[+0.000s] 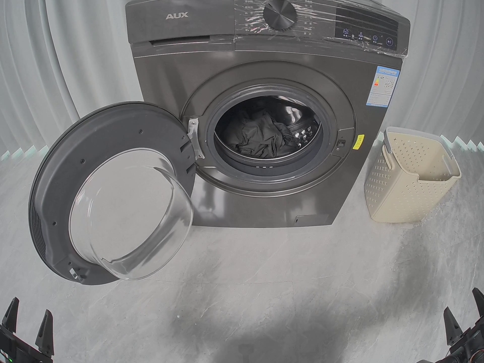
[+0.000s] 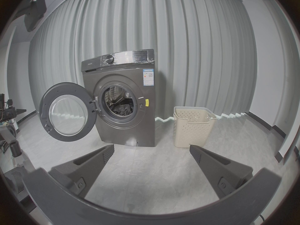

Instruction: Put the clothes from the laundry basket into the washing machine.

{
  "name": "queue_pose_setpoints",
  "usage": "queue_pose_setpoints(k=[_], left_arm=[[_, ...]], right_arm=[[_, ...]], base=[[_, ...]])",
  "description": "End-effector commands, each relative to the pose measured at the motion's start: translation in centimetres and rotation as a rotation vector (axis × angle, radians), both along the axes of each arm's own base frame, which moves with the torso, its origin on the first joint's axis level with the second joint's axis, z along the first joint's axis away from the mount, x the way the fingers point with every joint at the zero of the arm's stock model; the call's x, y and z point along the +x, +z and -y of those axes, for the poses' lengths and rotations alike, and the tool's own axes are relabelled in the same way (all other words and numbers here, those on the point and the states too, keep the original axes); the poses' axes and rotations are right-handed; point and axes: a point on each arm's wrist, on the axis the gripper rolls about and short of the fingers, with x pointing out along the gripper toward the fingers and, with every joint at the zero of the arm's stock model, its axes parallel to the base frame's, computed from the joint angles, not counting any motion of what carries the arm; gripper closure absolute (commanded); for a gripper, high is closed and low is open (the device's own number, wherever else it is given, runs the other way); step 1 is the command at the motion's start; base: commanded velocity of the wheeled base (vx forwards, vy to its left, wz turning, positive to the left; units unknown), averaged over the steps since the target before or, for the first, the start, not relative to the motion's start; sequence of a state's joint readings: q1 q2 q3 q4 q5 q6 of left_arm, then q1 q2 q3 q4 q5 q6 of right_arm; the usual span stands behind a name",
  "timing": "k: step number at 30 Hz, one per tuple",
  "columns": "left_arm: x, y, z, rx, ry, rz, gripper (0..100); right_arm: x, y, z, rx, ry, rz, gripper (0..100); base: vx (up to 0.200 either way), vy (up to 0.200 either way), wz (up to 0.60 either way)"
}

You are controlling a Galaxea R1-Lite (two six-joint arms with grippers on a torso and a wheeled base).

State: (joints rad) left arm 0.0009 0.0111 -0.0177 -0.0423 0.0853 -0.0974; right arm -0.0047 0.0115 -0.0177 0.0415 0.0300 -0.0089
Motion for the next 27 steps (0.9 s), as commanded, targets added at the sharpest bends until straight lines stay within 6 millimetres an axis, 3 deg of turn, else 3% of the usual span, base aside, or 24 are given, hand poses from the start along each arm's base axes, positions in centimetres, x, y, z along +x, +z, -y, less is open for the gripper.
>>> queue_pose_setpoints(k=[1,8,27], left_arm=[[0.03,-0.42,0.0,0.001,0.001,-0.003,0],[0.03,-0.42,0.0,0.007,0.003,-0.004,0],[0.03,-0.42,0.0,0.008,0.003,-0.004,0]], right_arm=[[-0.08,-0.05,0.0,0.0,0.001,0.011,0],[-0.08,-0.05,0.0,0.0,0.001,0.011,0],[-0.08,-0.05,0.0,0.0,0.001,0.011,0]], base=[[-0.2,0.0,0.0],[-0.029,0.0,0.0],[0.0,0.2,0.0]])
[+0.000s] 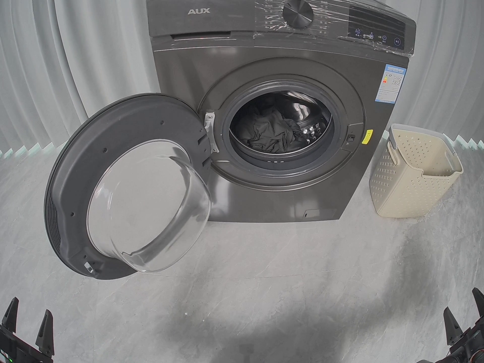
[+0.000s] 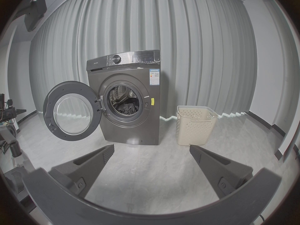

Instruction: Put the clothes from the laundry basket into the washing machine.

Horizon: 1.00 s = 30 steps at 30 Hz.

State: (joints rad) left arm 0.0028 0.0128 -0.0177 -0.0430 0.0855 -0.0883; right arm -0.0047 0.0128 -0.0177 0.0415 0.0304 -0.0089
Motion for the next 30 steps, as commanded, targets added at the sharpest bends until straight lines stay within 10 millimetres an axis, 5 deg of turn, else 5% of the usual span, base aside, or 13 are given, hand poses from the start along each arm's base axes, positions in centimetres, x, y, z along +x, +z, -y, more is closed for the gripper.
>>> queue_pose_setpoints(k=[1,10,13,15,22,30], left_arm=[[0.0,-0.4,0.0,-0.002,0.001,-0.002,0],[0.0,-0.4,0.0,0.026,-0.009,0.001,0],[-0.6,2.0,0.1,0.03,-0.015,0.073,0],[-0.8,5.9,0.3,0.038,-0.09,0.095,0],[5.4,9.8,0.6,0.025,-0.292,-0.139,0],[12.3,11.0,1.3,0.015,-0.423,-0.217,0]], right_arm=[[-0.1,-0.1,0.0,0.0,0.0,0.012,0],[-0.1,-0.1,0.0,0.0,0.0,0.012,0],[-0.1,-0.1,0.0,0.0,0.0,0.012,0],[-0.1,-0.1,0.0,0.0,0.0,0.012,0],[-0.1,-0.1,0.0,0.0,0.0,0.012,0],[-0.1,-0.1,0.0,0.0,0.0,0.012,0]], base=[[0.0,0.2,0.0],[0.0,0.022,0.0],[0.0,0.0,0.0],[0.0,0.0,0.0],[0.0,0.0,0.0],[0.0,0.0,0.0]])
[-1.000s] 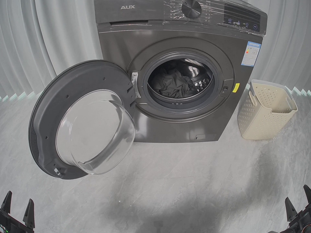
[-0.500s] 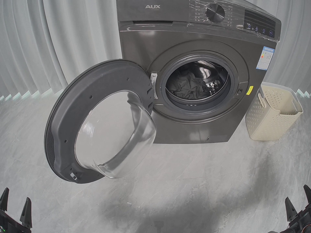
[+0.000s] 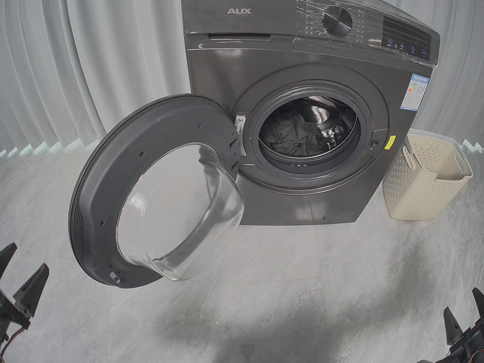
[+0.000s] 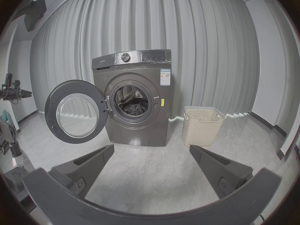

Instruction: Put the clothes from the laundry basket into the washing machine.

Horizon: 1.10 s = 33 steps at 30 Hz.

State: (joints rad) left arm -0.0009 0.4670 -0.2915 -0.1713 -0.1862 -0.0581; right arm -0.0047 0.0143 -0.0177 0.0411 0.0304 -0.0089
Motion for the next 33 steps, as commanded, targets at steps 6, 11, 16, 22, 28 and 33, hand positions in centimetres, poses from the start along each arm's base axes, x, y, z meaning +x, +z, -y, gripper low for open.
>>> queue_pose_setpoints(k=[6,11,16,22,28,33], left_arm=[[12.3,1.7,1.4,0.001,-0.181,-0.175,0],[13.8,1.4,1.9,0.026,-0.208,-0.174,0],[13.9,1.6,3.8,0.021,-0.323,-0.154,0],[13.5,2.7,6.1,0.003,-0.456,-0.106,0],[14.4,2.4,6.8,0.013,-0.467,-0.13,0],[14.8,2.5,8.8,0.003,-0.554,-0.143,0]], right_arm=[[-0.1,-0.1,0.0,0.0,0.0,0.013,0],[-0.1,-0.1,0.0,0.0,0.0,0.013,0],[-0.1,-0.1,0.0,0.0,0.0,0.013,0],[-0.1,-0.1,0.0,0.0,0.0,0.013,0],[-0.1,-0.1,0.0,0.0,0.0,0.013,0],[-0.1,-0.1,0.0,0.0,0.0,0.013,0]], base=[[0.0,0.0,0.0],[0.0,0.0,0.0],[0.0,0.0,0.0],[0.0,0.0,0.0],[0.0,0.0,0.0],[0.0,0.0,0.0]])
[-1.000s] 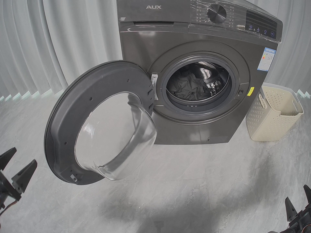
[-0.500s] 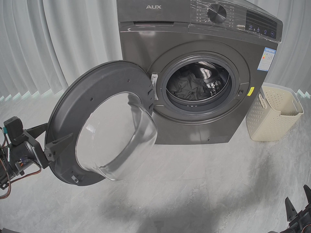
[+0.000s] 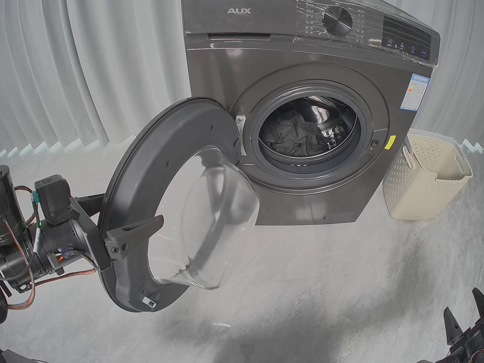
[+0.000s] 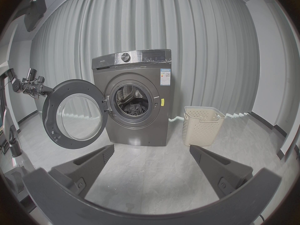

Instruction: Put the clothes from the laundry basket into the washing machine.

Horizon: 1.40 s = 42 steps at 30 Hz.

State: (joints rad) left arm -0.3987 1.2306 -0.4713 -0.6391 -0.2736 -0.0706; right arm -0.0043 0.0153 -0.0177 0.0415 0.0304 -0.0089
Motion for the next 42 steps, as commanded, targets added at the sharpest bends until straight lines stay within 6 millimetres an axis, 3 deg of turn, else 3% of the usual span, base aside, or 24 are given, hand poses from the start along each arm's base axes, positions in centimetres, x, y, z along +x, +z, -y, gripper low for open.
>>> queue_pose_setpoints(k=[1,7,13,19,25,32,42], left_arm=[[0.4,-0.1,2.3,-0.013,-0.098,-0.027,0],[0.0,-0.1,3.8,-0.043,-0.141,-0.043,0],[-0.5,-0.1,3.2,-0.043,-0.121,-0.028,0],[-2.0,1.0,2.2,-0.078,-0.093,0.03,0],[-1.5,0.4,2.4,-0.055,-0.052,0.002,0],[2.6,-1.6,4.9,0.002,-0.005,-0.073,0],[7.6,-2.0,8.7,-0.023,0.068,-0.028,0]], right_arm=[[-0.1,-0.1,0.0,0.0,0.0,0.015,0],[-0.1,-0.1,0.0,0.0,0.0,0.015,0],[-0.1,-0.1,0.0,0.0,0.0,0.015,0],[-0.1,-0.1,0.0,0.0,0.0,0.015,0],[-0.1,-0.1,0.0,0.0,0.0,0.015,0],[-0.1,-0.1,0.0,0.0,0.0,0.015,0],[-0.1,-0.1,0.0,0.001,0.0,0.015,0]], base=[[0.0,0.0,0.0],[0.0,0.0,0.0],[0.0,0.0,0.0],[0.0,0.0,0.0],[0.0,0.0,0.0],[0.0,0.0,0.0],[0.0,0.0,0.0]])
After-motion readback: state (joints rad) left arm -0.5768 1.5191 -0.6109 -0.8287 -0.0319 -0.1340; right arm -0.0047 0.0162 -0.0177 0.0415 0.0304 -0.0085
